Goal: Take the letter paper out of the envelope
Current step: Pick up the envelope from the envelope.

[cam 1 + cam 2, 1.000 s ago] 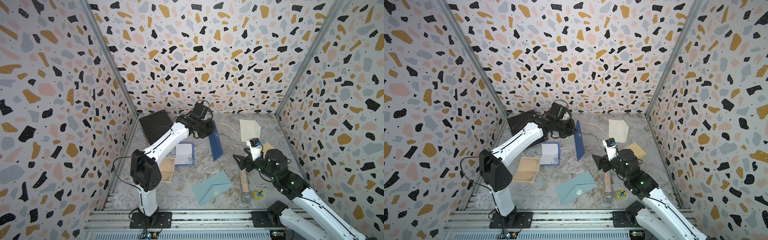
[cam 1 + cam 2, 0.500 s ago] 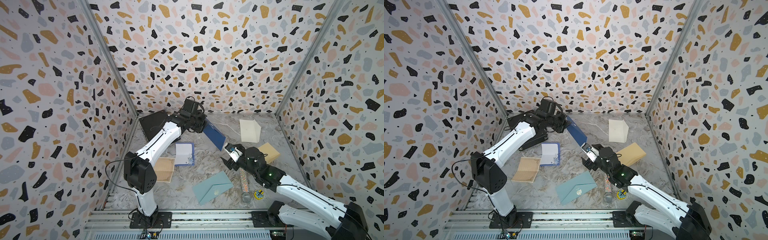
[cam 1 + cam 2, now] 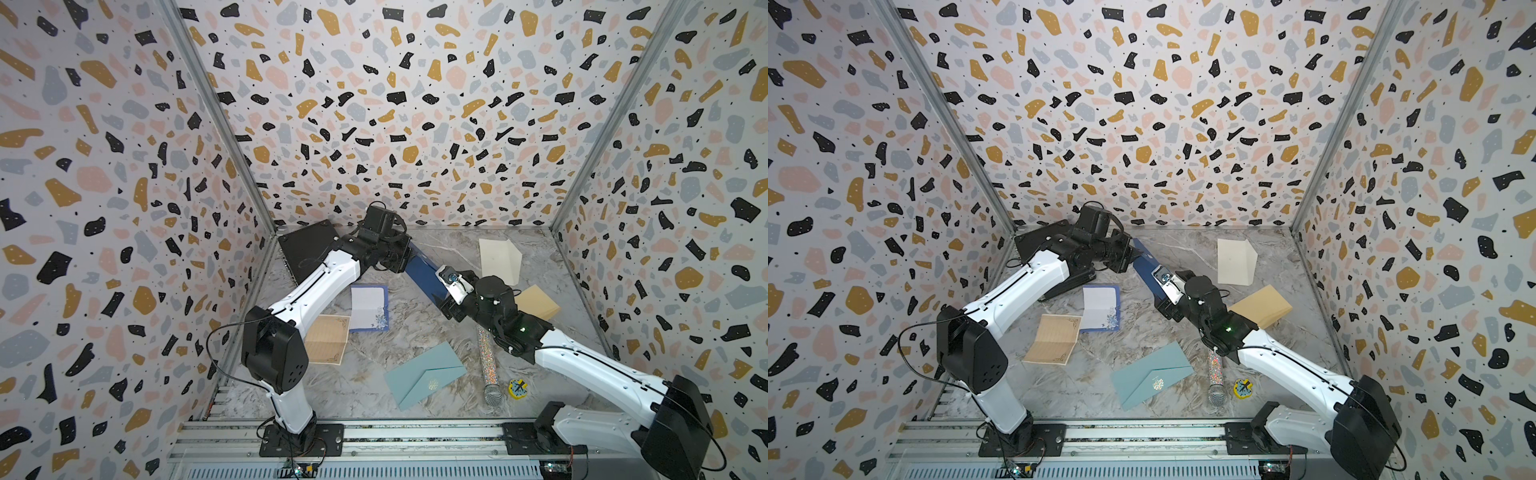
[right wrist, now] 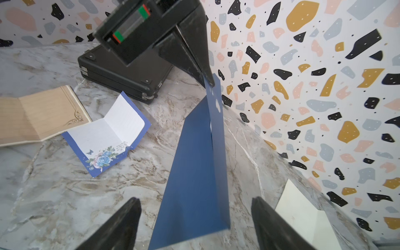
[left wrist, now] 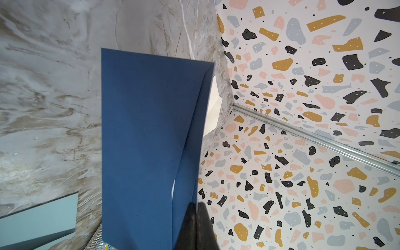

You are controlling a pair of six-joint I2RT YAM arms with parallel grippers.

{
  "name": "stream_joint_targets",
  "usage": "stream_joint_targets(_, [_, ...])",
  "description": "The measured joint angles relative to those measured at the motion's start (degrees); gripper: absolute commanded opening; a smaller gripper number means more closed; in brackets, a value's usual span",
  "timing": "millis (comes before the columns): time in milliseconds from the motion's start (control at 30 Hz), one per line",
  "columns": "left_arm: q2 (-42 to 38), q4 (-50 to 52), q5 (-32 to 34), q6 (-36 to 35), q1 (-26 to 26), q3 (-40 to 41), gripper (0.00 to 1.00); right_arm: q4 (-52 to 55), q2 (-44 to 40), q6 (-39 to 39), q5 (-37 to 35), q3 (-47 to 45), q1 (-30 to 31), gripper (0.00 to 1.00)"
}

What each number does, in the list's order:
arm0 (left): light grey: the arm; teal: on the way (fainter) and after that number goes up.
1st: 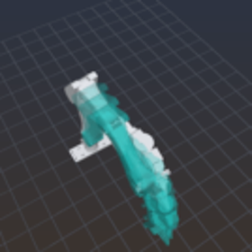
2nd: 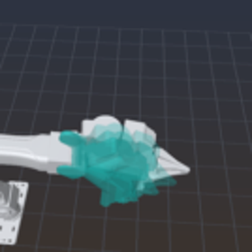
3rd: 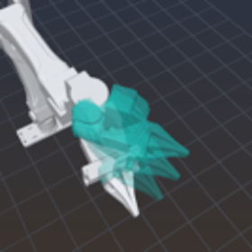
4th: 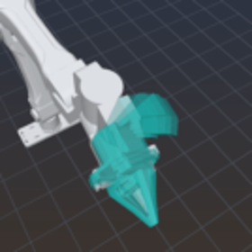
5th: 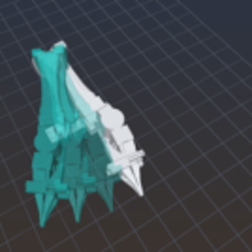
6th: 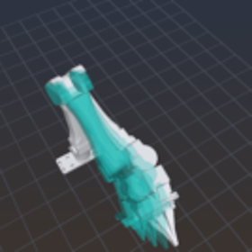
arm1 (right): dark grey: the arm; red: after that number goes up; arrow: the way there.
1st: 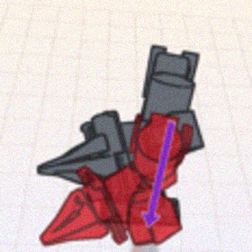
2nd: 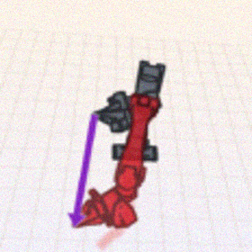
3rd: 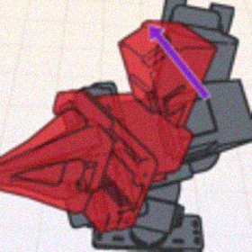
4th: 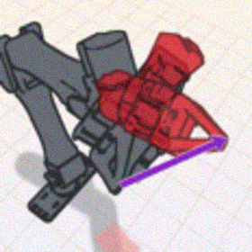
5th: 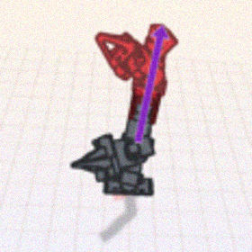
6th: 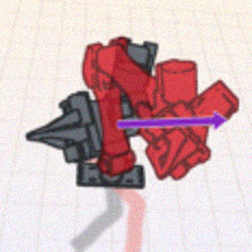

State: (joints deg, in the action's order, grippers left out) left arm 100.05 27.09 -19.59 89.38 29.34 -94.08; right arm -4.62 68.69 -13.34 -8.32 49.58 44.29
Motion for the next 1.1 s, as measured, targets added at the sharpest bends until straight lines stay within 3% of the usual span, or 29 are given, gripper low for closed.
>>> stream_joint_targets(300, [-2.4,-1.3,-1.0,0.2,0.0,1.9,0.00,5.2,5.7,5.6,2.2,7.0,-2.3,0.61])
stream_joint_targets(367, [-2.7,-1.5,-1.0,0.3,0.0,2.3,0.00,6.4,6.0,7.0,2.9,7.7,-2.7,0.54])
stream_joint_targets(533, [-2.9,-1.8,-1.0,0.3,0.0,3.0,0.00,8.6,6.5,10.2,5.1,8.6,-3.6,0.22])
stream_joint_targets(600, [-3.0,-2.1,-1.0,0.5,0.0,3.6,0.00,9.2,6.9,10.9,5.9,9.0,-3.8,0.17])
stream_joint_targets(700, [-3.1,-2.4,-1.1,0.5,0.0,4.2,0.00,9.8,7.0,12.1,6.5,9.0,-3.8,0.02])
stream_joint_targets(767, [-3.1,-2.8,-1.2,0.6,0.0,4.4,0.00,10.3,7.0,12.7,6.7,9.0,-3.9,0.00])
stream_joint_targets(933, [-3.1,-6.3,-2.7,0.7,0.0,4.8,0.58,11.5,7.0,15.1,7.6,9.8,-4.3,0.00])
stream_joint_targets(1000, [-3.1,-7.6,-3.3,-0.2,-0.1,4.8,0.76,12.2,7.0,16.3,8.0,10.7,-4.8,0.00])
stream_joint_targets(1100, [-3.3,-7.6,-3.3,-2.7,-0.7,4.7,0.86,13.6,7.0,19.0,9.9,12.6,-6.4,0.00])
